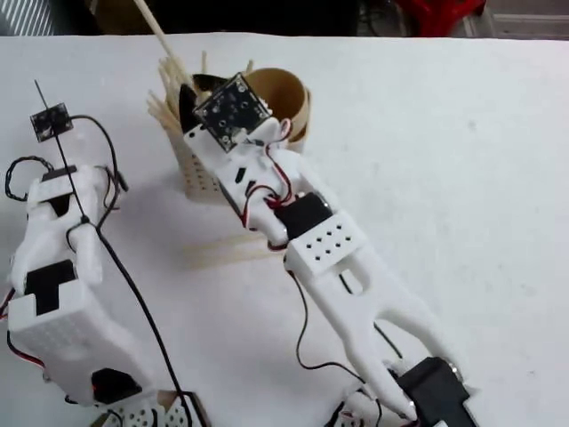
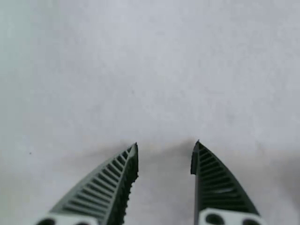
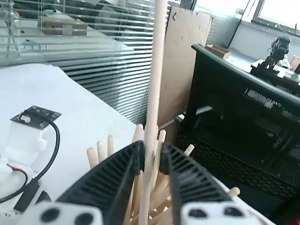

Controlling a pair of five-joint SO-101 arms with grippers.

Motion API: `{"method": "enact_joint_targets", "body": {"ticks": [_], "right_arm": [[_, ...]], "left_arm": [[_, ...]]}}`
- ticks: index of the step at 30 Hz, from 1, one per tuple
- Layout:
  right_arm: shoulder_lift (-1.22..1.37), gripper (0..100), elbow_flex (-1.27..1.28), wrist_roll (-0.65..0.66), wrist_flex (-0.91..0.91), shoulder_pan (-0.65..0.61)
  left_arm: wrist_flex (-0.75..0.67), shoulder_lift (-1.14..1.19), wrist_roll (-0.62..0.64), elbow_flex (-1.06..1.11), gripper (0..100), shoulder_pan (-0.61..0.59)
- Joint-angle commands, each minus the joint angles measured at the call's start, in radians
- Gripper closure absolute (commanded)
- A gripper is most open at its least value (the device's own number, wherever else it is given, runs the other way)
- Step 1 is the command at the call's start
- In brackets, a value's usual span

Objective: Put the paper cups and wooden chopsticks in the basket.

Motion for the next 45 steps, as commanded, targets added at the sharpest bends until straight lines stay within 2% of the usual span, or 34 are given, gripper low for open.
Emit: {"method": "enact_joint_targets", "body": {"ticks": [1,7,9,15,21,23,27,30,34,42,45], "right_arm": [[-0.050,82.5,-0.009,-0.008,0.025,0.013],[-0.061,82.3,-0.009,-0.008,0.025,0.013],[-0.088,82.4,-0.009,-0.008,0.077,0.015],[-0.282,98.8,-0.015,0.002,0.515,-0.030],[-0.559,87.2,-0.035,0.006,0.914,-0.054],[-0.582,86.2,-0.043,0.069,1.024,-0.085],[-0.479,86.2,0.028,0.287,1.148,-0.154],[-0.343,86.0,0.138,0.446,1.127,-0.176],[-0.153,85.8,0.264,0.592,0.955,-0.177],[0.186,85.8,0.255,0.634,0.661,-0.206],[0.272,85.8,0.221,0.634,0.613,-0.211]], "left_arm": [[-0.017,-0.007,-0.008,-0.017,80,0.008],[-0.017,-0.007,-0.008,-0.017,80,0.008],[-0.017,-0.007,-0.008,-0.017,80,0.008],[-0.017,-0.007,-0.008,-0.017,80,0.008],[-0.017,-0.007,-0.008,-0.017,80,0.008],[-0.017,-0.007,-0.008,-0.017,80,0.008],[-0.017,-0.007,-0.008,-0.017,80,0.008],[-0.017,-0.007,-0.008,-0.017,80,0.008],[-0.017,-0.007,-0.008,-0.017,80,0.008],[-0.017,-0.007,-0.008,-0.017,80,0.008],[-0.017,-0.007,-0.008,-0.017,80,0.008]]}}
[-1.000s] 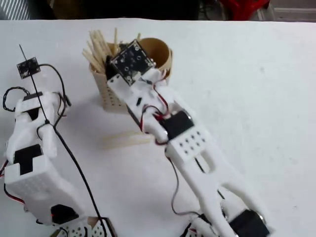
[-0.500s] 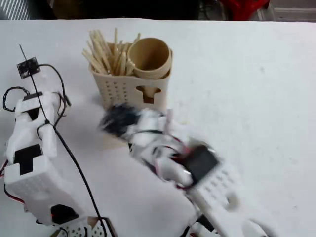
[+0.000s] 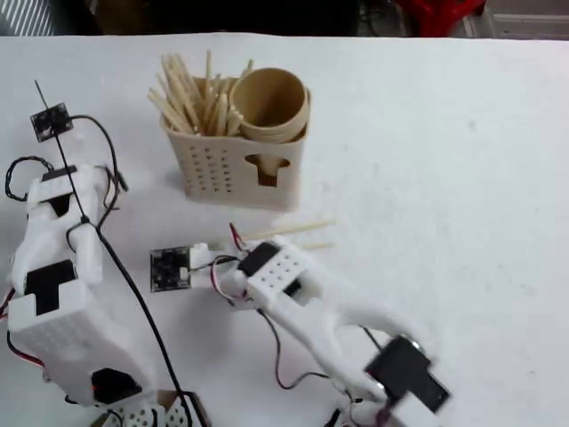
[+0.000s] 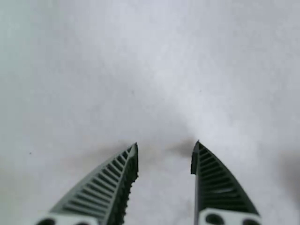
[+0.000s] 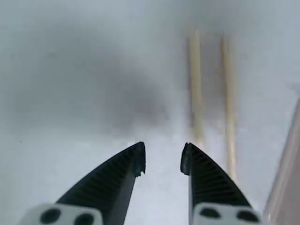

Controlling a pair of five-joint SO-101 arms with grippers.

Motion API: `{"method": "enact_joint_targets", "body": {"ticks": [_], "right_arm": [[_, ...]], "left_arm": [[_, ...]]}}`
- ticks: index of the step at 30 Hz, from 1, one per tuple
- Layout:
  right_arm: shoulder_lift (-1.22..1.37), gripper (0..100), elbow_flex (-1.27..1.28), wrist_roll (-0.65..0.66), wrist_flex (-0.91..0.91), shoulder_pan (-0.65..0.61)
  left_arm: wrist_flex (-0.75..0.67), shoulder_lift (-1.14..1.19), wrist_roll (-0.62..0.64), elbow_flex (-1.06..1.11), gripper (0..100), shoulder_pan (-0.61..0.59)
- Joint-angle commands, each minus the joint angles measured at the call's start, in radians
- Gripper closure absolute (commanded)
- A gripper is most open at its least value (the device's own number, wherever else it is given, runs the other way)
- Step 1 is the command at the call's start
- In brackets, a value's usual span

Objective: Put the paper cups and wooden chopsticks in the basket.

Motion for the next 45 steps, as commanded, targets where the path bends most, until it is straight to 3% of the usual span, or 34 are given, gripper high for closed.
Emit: {"method": "enact_joint_targets", "body": {"ticks": [1,9,21,32,36,39,45], "right_arm": [[0.104,85.8,-0.072,0.014,-0.081,-0.010],[0.196,86.0,-0.144,0.003,-0.076,0.041],[0.002,86.1,-0.051,-0.031,-0.136,0.050],[0.236,86.1,-0.121,-0.049,-0.240,0.050],[0.246,88.3,-0.164,-0.051,-0.163,0.051],[0.240,98.4,-0.167,-0.057,-0.114,0.051],[0.219,98.1,-0.169,-0.107,0.012,0.050]], "left_arm": [[-0.017,-0.007,-0.008,-0.017,80,0.008],[-0.017,-0.007,-0.008,-0.017,80,0.010],[-0.017,-0.007,-0.008,-0.017,80,0.010],[-0.017,-0.007,-0.008,-0.017,80,0.010],[-0.017,-0.007,-0.008,-0.017,80,0.010],[-0.017,-0.007,-0.008,-0.017,80,0.010],[-0.017,-0.007,-0.008,-0.017,80,0.010]]}}
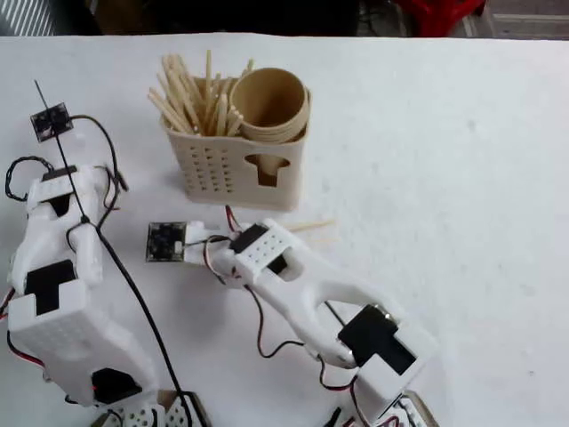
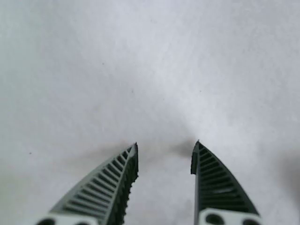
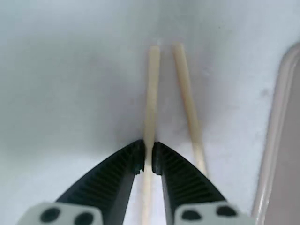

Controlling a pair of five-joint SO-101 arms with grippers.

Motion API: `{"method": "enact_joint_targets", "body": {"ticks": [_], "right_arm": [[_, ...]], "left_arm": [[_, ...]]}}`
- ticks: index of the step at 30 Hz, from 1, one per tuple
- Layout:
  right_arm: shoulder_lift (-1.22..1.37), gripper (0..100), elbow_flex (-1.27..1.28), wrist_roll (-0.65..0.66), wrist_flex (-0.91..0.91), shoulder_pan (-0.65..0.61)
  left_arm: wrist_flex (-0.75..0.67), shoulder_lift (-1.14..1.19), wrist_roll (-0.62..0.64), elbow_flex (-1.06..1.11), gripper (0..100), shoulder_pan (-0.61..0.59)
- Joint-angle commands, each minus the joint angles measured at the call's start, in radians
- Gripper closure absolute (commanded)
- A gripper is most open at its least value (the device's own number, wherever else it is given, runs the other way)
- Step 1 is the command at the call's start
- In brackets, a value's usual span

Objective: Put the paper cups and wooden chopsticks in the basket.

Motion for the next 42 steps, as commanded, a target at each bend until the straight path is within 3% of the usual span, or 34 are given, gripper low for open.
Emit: {"method": "enact_joint_targets", "body": {"ticks": [1,10,18,25,33,42], "right_arm": [[-0.047,98.2,-0.003,-0.086,0.101,0.002],[-0.558,98.2,-0.005,-0.262,0.343,0.004],[-0.947,98.2,-0.175,-0.382,0.348,0.025],[-0.713,98.2,-0.546,-0.479,0.197,0.059],[-0.312,98.1,-0.901,-0.532,-0.150,0.090],[-0.093,98.1,-1.146,-0.539,-0.186,0.090]], "left_arm": [[-0.017,-0.007,-0.008,-0.017,80,0.010],[-0.017,-0.007,-0.008,-0.017,80,0.010],[-0.017,-0.007,-0.008,-0.017,80,0.010],[-0.017,-0.007,-0.008,-0.017,80,0.010],[-0.017,-0.007,-0.008,-0.017,80,0.010],[-0.017,-0.007,-0.008,-0.017,80,0.010]]}}
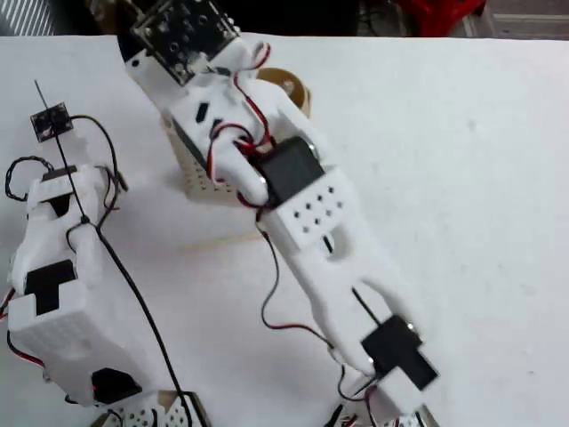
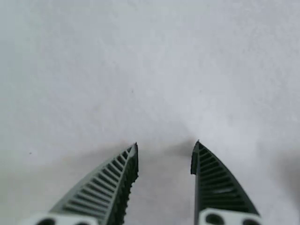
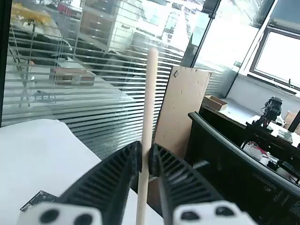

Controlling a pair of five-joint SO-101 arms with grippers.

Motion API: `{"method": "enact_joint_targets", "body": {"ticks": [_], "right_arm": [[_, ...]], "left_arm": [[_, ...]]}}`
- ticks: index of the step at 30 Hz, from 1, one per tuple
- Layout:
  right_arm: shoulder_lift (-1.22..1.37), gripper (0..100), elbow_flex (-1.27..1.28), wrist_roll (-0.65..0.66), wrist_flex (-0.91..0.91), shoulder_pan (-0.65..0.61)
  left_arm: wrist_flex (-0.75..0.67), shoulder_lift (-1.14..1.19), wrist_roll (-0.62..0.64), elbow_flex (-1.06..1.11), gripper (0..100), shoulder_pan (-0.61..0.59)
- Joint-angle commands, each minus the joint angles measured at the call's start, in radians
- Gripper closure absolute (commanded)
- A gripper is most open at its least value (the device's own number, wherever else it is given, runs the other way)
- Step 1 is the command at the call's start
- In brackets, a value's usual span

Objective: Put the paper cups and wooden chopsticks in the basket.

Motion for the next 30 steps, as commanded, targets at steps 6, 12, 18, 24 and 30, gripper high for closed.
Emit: {"method": "enact_joint_targets", "body": {"ticks": [6,12,18,24,30], "right_arm": [[0.048,98.2,-0.025,-0.017,-0.085,0.010],[-0.062,98.3,0.261,-0.126,-0.294,0.010],[-0.134,98.2,0.519,-0.133,-0.476,0.012],[-0.137,93.8,0.520,-0.127,-0.394,0.012],[-0.220,78.7,0.529,-0.133,-0.193,0.012]], "left_arm": [[-0.017,-0.007,-0.008,-0.017,80,0.010],[-0.017,-0.007,-0.008,-0.017,80,0.010],[-0.017,-0.007,-0.008,-0.017,80,0.010],[-0.017,-0.007,-0.008,-0.017,80,0.010],[-0.017,-0.007,-0.008,-0.017,80,0.010]]}}
